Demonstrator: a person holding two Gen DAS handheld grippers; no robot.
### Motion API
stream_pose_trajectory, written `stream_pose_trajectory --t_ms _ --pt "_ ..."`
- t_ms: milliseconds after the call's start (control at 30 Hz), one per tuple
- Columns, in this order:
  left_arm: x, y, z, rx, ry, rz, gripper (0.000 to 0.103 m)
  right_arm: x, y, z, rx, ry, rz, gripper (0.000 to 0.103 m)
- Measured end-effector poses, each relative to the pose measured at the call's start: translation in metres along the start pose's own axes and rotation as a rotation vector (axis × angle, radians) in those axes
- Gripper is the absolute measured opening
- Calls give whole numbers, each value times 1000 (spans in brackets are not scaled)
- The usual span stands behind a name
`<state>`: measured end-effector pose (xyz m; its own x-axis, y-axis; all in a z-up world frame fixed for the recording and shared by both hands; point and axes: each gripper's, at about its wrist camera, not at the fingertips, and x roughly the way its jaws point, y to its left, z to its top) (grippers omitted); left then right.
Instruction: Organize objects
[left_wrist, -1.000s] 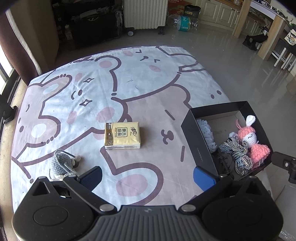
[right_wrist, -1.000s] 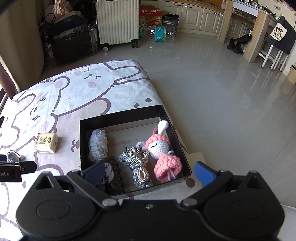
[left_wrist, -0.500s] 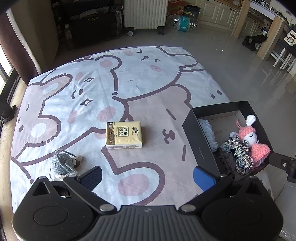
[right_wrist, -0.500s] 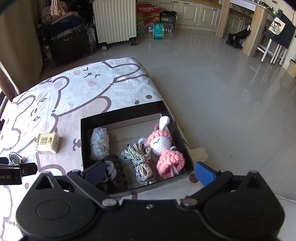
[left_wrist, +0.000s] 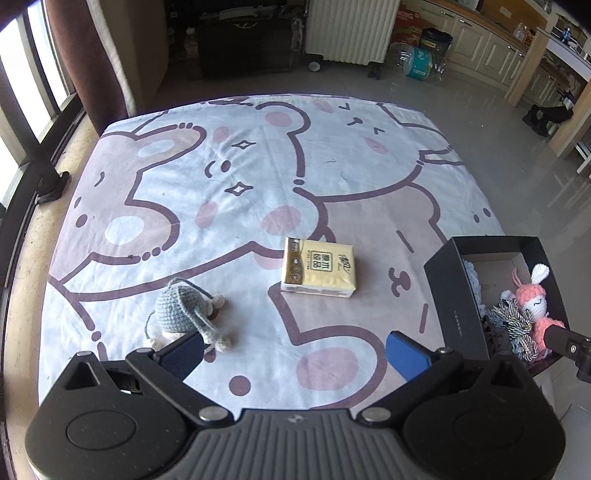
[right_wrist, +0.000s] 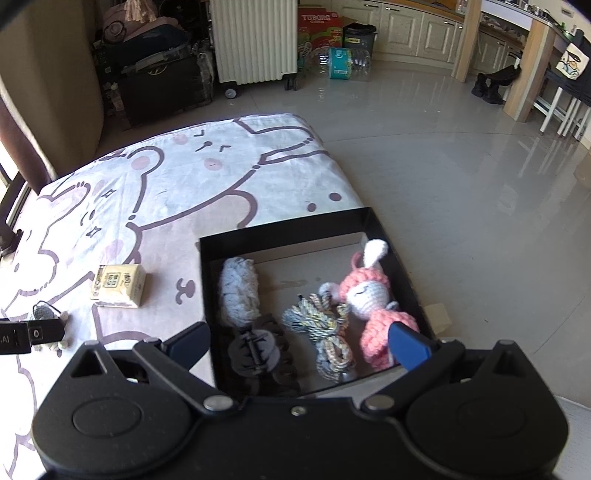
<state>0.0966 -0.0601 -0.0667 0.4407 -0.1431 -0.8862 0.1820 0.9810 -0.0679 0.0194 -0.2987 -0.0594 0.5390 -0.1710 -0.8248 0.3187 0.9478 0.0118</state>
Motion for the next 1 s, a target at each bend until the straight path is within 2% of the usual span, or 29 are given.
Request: stream_pose_trajectory --t_ms 167,500,1000 --pt "-1 23 -2 -53 1 16 103 4 23 3 -40 2 24 103" --pt "-7 53 -7 -77 -7 52 103 10 66 6 -111 3 79 103" --pt "-12 89 -13 -135 -20 73 103 11 103 6 -152 3 126 103"
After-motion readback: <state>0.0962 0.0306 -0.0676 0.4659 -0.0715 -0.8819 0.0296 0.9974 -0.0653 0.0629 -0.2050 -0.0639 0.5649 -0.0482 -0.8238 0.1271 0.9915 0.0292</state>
